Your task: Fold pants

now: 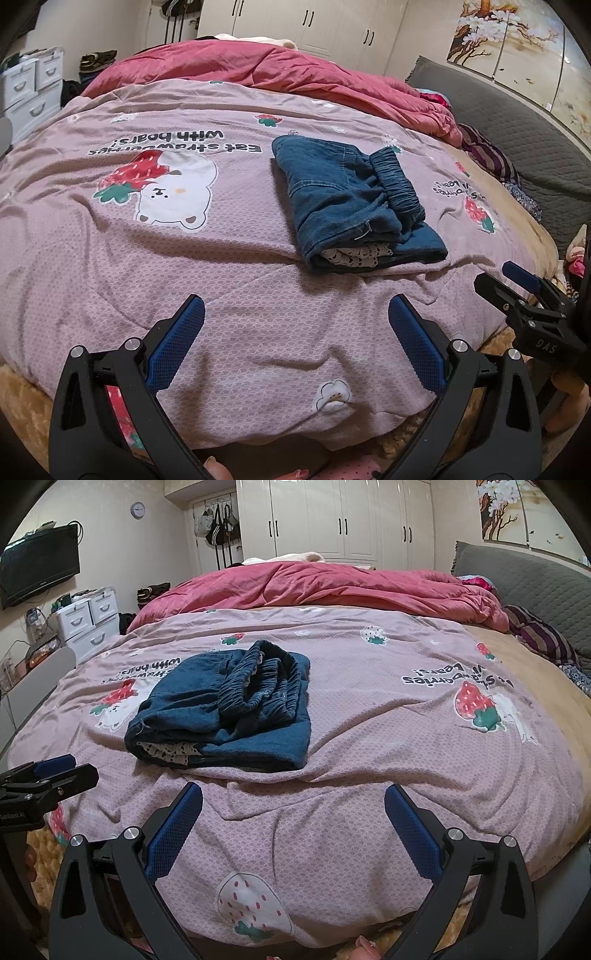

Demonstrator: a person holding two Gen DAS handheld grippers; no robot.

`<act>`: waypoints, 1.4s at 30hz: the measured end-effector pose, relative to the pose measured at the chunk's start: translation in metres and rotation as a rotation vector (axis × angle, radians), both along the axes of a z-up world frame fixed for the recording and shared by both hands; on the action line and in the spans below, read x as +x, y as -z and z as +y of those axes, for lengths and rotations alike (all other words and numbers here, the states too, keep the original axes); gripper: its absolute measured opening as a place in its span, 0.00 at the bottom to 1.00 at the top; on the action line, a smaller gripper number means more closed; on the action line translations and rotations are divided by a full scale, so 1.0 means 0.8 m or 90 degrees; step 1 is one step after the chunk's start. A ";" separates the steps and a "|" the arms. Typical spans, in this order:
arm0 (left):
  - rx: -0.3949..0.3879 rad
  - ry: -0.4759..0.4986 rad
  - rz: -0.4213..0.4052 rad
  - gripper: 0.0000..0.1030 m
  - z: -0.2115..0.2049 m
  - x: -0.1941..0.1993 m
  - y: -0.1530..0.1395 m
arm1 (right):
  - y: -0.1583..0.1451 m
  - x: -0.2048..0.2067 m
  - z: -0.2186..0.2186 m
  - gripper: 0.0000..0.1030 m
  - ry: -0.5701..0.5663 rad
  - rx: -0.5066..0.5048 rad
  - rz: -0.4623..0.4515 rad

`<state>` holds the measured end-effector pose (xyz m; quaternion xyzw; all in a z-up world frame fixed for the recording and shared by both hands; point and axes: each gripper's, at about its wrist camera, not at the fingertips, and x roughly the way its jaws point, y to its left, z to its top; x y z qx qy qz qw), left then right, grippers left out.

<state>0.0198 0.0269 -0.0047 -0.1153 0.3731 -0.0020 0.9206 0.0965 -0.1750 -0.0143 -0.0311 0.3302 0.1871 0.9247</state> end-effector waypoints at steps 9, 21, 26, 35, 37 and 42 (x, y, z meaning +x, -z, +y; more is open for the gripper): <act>0.000 0.000 -0.001 0.91 0.003 -0.001 0.000 | 0.000 -0.002 0.002 0.96 0.003 -0.003 0.001; -0.003 -0.001 0.000 0.91 0.006 -0.001 0.000 | 0.003 0.000 0.004 0.96 0.007 -0.007 0.004; 0.005 0.000 0.000 0.91 0.006 -0.001 0.001 | 0.003 0.001 0.004 0.96 0.007 -0.005 0.006; 0.001 0.015 -0.006 0.91 0.005 -0.002 -0.001 | 0.004 0.007 0.006 0.96 0.007 -0.014 0.012; 0.004 0.017 -0.008 0.91 0.006 -0.001 -0.002 | 0.004 0.010 0.008 0.96 0.006 -0.017 0.014; 0.000 0.017 0.006 0.91 0.010 0.005 -0.001 | 0.004 0.018 0.012 0.96 0.006 -0.023 0.021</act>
